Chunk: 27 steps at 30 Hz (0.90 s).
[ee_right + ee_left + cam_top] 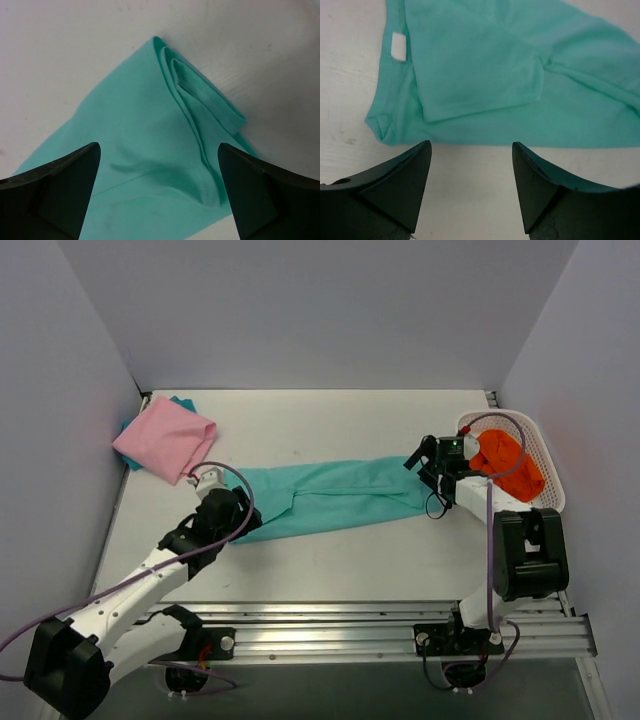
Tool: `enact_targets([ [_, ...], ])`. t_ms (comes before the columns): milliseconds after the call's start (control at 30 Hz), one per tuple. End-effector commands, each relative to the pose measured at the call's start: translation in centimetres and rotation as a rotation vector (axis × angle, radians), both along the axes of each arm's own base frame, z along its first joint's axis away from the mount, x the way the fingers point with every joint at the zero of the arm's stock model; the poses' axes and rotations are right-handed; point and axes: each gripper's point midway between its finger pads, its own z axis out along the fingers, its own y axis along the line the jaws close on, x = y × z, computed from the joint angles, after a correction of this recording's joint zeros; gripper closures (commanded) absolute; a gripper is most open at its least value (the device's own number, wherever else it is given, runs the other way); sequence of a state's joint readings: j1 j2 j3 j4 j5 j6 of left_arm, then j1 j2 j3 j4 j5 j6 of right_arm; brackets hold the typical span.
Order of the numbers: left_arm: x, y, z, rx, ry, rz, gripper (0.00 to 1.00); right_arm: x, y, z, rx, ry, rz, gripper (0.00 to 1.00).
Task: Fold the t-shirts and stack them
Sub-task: Fold the tshirt
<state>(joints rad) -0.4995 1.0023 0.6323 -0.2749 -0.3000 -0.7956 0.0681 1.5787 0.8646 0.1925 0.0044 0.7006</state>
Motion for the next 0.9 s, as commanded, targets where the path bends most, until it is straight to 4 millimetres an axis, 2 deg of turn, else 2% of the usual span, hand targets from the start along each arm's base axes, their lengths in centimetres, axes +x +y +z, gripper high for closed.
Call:
enact_targets([
  [0, -2.0, 0.2, 0.4, -0.028, -0.014, 0.099, 0.26, -0.3, -0.8, 2.8, -0.021, -0.067, -0.064, 0.00],
  [67, -2.8, -0.3, 1.3, -0.037, -0.036, 0.099, 0.25, -0.4, -0.5, 3.8, -0.015, -0.089, -0.059, 0.00],
  [133, -3.0, 0.1, 1.6, -0.027, -0.040, 0.114, 0.25, -0.4, -0.1, 5.4, -0.017, -0.127, -0.050, 0.00],
  [267, -2.1, 0.1, 1.9, -0.018, -0.055, 0.142, 0.25, -0.4, 0.4, 7.7, -0.022, -0.177, -0.031, 0.00],
  [400, -0.9, -0.1, 1.1, -0.017, -0.048, 0.198, 0.25, 0.0, 0.9, 8.3, -0.032, -0.187, -0.009, 0.00],
  [500, 0.1, -0.4, 0.0, -0.002, -0.030, 0.235, 0.25, -0.1, 0.5, 7.2, -0.060, -0.157, -0.018, 0.00],
  [533, 0.4, -0.3, -1.0, 0.026, -0.009, 0.249, 0.25, -0.3, 0.1, 6.2, -0.080, -0.138, -0.031, 0.00],
  [633, 1.2, -0.4, -1.7, 0.045, 0.005, 0.280, 0.25, -0.3, -0.5, 4.5, -0.100, -0.115, -0.054, 0.00],
  [667, 1.6, -0.4, -2.4, 0.058, 0.019, 0.287, 0.25, -0.5, -0.6, 3.0, -0.108, -0.084, -0.058, 0.00],
  [833, 3.5, -0.6, -5.2, 0.051, 0.069, 0.282, 0.24, 0.6, -0.4, -0.6, -0.106, -0.027, -0.060, 0.00],
  [867, 3.8, -0.5, -5.6, 0.045, 0.079, 0.281, 0.25, 0.6, -0.4, -2.2, -0.107, 0.005, -0.059, 0.00],
])
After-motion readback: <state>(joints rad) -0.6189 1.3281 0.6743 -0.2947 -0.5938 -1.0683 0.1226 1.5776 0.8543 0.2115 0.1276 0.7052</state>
